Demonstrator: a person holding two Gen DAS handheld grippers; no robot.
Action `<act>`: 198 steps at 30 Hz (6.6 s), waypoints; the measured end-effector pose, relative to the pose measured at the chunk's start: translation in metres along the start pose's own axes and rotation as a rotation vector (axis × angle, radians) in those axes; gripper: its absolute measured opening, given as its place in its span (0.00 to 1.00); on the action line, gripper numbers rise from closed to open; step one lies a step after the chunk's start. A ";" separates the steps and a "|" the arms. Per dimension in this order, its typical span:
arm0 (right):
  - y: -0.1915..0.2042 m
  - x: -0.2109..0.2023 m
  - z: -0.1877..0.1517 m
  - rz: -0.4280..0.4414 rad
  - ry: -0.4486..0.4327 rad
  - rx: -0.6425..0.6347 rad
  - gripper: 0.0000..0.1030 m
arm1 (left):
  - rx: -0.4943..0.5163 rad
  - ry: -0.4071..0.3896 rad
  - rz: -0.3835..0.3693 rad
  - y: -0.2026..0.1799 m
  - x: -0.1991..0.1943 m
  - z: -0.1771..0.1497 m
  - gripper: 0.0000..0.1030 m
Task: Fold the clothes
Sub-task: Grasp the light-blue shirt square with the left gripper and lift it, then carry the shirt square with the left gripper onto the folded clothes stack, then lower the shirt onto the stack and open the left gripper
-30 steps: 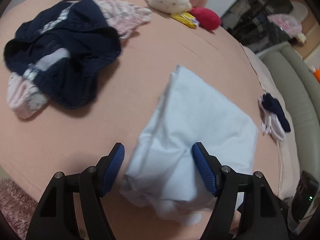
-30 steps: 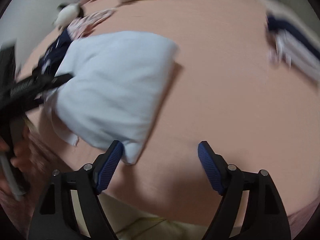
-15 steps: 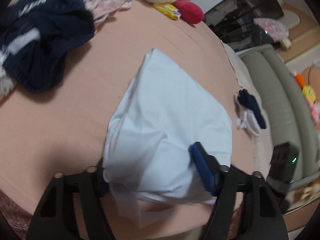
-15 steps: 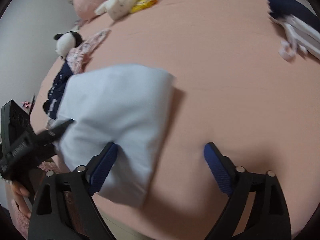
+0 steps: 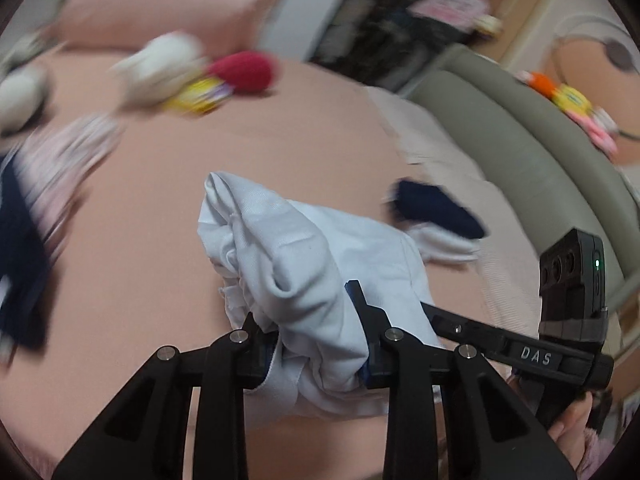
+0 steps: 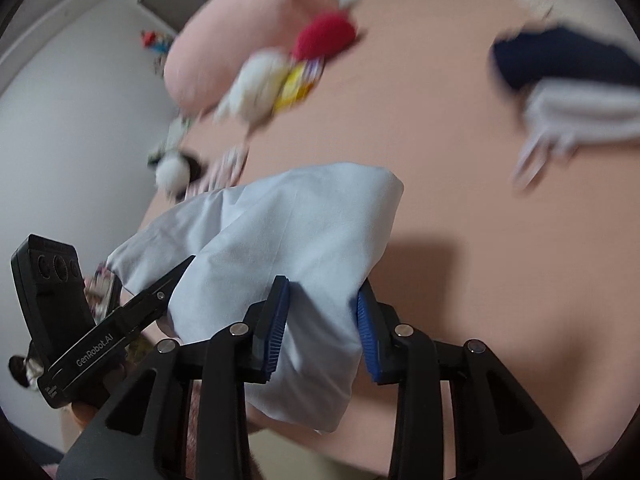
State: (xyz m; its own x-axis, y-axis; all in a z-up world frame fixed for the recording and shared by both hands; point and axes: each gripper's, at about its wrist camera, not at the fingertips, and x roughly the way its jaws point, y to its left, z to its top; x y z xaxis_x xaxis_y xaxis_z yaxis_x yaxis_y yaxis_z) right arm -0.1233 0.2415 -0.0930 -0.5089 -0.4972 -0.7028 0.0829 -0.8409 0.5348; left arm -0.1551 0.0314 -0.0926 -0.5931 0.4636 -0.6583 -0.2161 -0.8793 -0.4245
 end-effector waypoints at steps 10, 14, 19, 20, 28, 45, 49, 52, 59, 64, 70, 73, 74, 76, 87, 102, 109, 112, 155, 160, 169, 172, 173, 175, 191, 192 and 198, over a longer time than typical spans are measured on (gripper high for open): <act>-0.089 -0.066 0.165 -0.335 -0.209 -0.110 0.32 | 0.069 0.049 -0.191 -0.138 0.161 0.118 0.30; -0.145 -0.054 0.197 -0.467 -0.202 -0.098 0.33 | 0.025 0.123 -0.138 -0.141 0.238 0.113 0.42; -0.239 -0.013 0.184 -0.405 -0.069 0.128 0.34 | -0.028 0.236 -0.168 -0.124 0.280 0.091 0.46; -0.242 -0.017 0.179 -0.379 -0.098 0.144 0.35 | -0.005 0.229 -0.166 -0.127 0.276 0.092 0.44; -0.212 -0.065 0.166 -0.387 -0.192 0.030 0.59 | -0.003 0.220 -0.183 -0.133 0.250 0.113 0.60; -0.235 -0.028 0.103 -0.563 -0.130 0.032 0.65 | -0.076 0.384 -0.141 -0.138 0.254 0.108 0.22; -0.236 -0.038 0.099 -0.483 -0.116 0.032 0.64 | -0.155 0.410 -0.222 -0.157 0.245 0.119 0.21; -0.220 -0.045 0.099 -0.367 -0.143 -0.043 0.64 | -0.163 0.397 -0.278 -0.177 0.240 0.129 0.21; -0.248 -0.036 0.114 -0.426 -0.167 0.097 0.52 | -0.171 0.419 -0.268 -0.185 0.238 0.108 0.21; -0.257 -0.061 0.117 -0.542 -0.283 0.131 0.55 | -0.221 0.437 -0.257 -0.173 0.243 0.071 0.21; -0.270 -0.063 0.117 -0.528 -0.271 0.190 0.55 | -0.323 0.404 -0.264 -0.159 0.247 0.029 0.52; -0.273 -0.070 0.120 -0.487 -0.244 0.163 0.55 | -0.399 0.353 -0.303 -0.141 0.236 0.019 0.62; -0.274 -0.073 0.120 -0.467 -0.240 0.158 0.55 | -0.406 0.343 -0.311 -0.138 0.235 0.016 0.69; -0.278 -0.087 0.116 -0.415 -0.249 0.169 0.55 | -0.405 0.349 -0.324 -0.136 0.242 0.012 0.71; -0.311 -0.055 0.118 -0.249 -0.242 0.340 0.75 | -0.450 0.373 -0.351 -0.137 0.265 -0.009 0.51; -0.306 -0.039 0.118 -0.172 -0.150 0.311 0.59 | -0.375 0.442 -0.230 -0.154 0.250 -0.002 0.33; -0.271 -0.062 0.121 -0.126 -0.250 0.159 0.31 | -0.128 0.348 -0.162 -0.205 0.207 0.038 0.25; -0.264 -0.072 0.121 -0.087 -0.293 0.141 0.30 | -0.039 0.324 -0.153 -0.230 0.195 0.063 0.25; -0.244 -0.032 0.148 -0.418 -0.064 -0.122 0.50 | -0.070 0.299 -0.170 -0.119 0.267 0.078 0.30; -0.242 0.000 0.147 -0.531 -0.030 -0.115 0.50 | -0.061 0.308 -0.159 -0.123 0.282 0.083 0.30; -0.235 -0.055 0.158 -0.438 -0.203 -0.082 0.53 | -0.028 0.322 -0.217 -0.119 0.292 0.084 0.33; -0.231 -0.039 0.169 -0.369 -0.291 -0.058 0.54 | -0.018 0.292 -0.230 -0.118 0.287 0.082 0.35; -0.232 -0.030 0.172 -0.368 -0.300 -0.051 0.54 | -0.023 0.282 -0.231 -0.117 0.287 0.082 0.35; -0.240 -0.004 0.171 -0.405 -0.233 -0.032 0.54 | -0.054 0.282 -0.224 -0.109 0.292 0.081 0.35; -0.279 0.000 0.159 -0.522 -0.055 0.049 0.66 | -0.094 0.265 -0.157 -0.096 0.317 0.089 0.52; -0.278 -0.003 0.157 -0.528 -0.059 0.041 0.66 | -0.057 0.271 -0.133 -0.102 0.316 0.092 0.52; -0.249 -0.026 0.158 -0.447 -0.271 -0.022 0.60 | 0.091 0.152 0.020 -0.119 0.282 0.097 0.50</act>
State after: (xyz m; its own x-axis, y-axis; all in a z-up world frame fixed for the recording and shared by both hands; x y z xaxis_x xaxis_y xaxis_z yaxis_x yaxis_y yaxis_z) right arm -0.2667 0.4971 -0.1337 -0.7018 -0.0178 -0.7122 -0.1768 -0.9641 0.1983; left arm -0.3718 0.2562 -0.1678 -0.4752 0.4510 -0.7555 -0.2789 -0.8916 -0.3567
